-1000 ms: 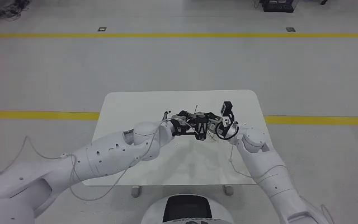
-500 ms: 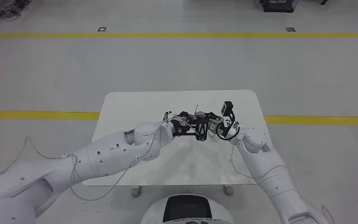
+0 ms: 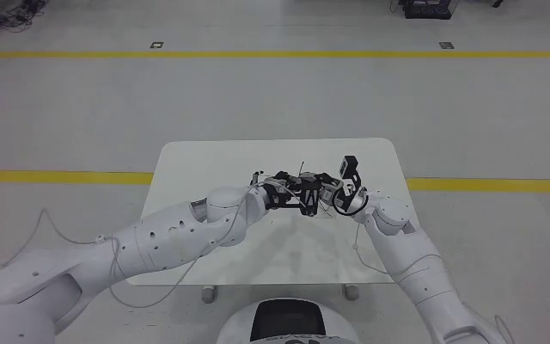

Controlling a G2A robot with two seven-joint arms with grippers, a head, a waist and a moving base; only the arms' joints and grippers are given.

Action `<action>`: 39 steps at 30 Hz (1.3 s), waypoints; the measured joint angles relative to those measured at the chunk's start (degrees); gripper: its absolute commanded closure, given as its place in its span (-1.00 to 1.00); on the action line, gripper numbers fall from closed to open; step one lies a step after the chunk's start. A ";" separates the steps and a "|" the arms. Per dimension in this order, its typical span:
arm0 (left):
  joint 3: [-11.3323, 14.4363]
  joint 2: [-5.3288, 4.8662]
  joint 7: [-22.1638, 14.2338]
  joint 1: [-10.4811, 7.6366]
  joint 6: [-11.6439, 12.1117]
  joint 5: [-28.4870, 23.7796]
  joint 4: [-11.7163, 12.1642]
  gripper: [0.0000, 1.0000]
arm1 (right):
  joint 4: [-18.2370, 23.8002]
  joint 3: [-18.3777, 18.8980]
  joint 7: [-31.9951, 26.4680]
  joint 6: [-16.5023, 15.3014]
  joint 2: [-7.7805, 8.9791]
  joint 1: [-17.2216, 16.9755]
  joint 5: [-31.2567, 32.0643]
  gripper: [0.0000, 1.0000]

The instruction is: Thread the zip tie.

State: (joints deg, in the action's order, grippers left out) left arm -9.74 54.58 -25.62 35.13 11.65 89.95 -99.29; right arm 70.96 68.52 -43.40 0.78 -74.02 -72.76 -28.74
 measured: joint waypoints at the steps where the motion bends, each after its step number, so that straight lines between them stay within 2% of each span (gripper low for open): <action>1: 0.00 0.02 -0.04 0.00 -0.01 0.00 0.02 0.78 | 0.01 -0.03 0.00 0.01 0.01 -0.01 -0.02 1.00; 5: 0.00 0.10 -0.01 0.05 -0.11 0.00 0.11 1.00 | -0.07 -0.17 0.03 0.10 0.05 0.04 -0.13 1.00; 13: 0.00 0.27 -0.44 -0.03 0.28 0.00 0.32 1.00 | -0.26 -0.38 0.21 -0.01 0.12 0.16 -0.36 1.00; 14: 0.00 0.28 -0.48 -0.04 0.27 0.00 0.32 1.00 | -0.27 -0.41 0.23 0.00 0.13 0.18 -0.37 0.24; 15: 0.00 0.30 -0.52 -0.04 0.26 0.00 0.33 1.00 | -0.31 -0.45 0.26 0.05 0.14 0.20 -0.36 -1.00; 23: 0.00 0.08 0.17 -0.08 -0.49 0.00 0.50 1.00 | -0.29 -0.58 1.30 0.45 0.20 0.17 -0.44 -1.00; 27: 0.00 -0.47 1.27 0.02 -1.39 0.00 0.76 1.00 | -0.31 -0.23 1.91 0.21 0.32 0.01 -0.34 -1.00; 30: -0.13 -1.14 3.65 0.50 -1.69 0.00 1.22 1.00 | -0.18 0.50 2.82 -0.25 0.51 -0.34 0.00 -1.00; 32: -0.91 -1.68 5.45 1.02 -1.17 -0.45 1.64 1.00 | 0.02 0.98 3.56 -0.47 0.65 -0.61 0.46 -1.00; 36: -4.34 -3.19 9.59 2.53 1.14 -5.65 2.48 1.00 | 0.59 1.92 4.49 -0.24 0.97 -1.15 1.40 -1.00; 39: -6.28 -4.14 11.08 2.80 5.72 -8.10 3.34 1.00 | 0.58 1.98 4.33 0.14 1.02 -1.18 1.48 -1.00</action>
State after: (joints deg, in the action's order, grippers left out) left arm -16.02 50.44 -14.54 37.93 17.38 81.85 -95.95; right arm 71.54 70.50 -39.08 0.92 -73.00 -73.93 -27.26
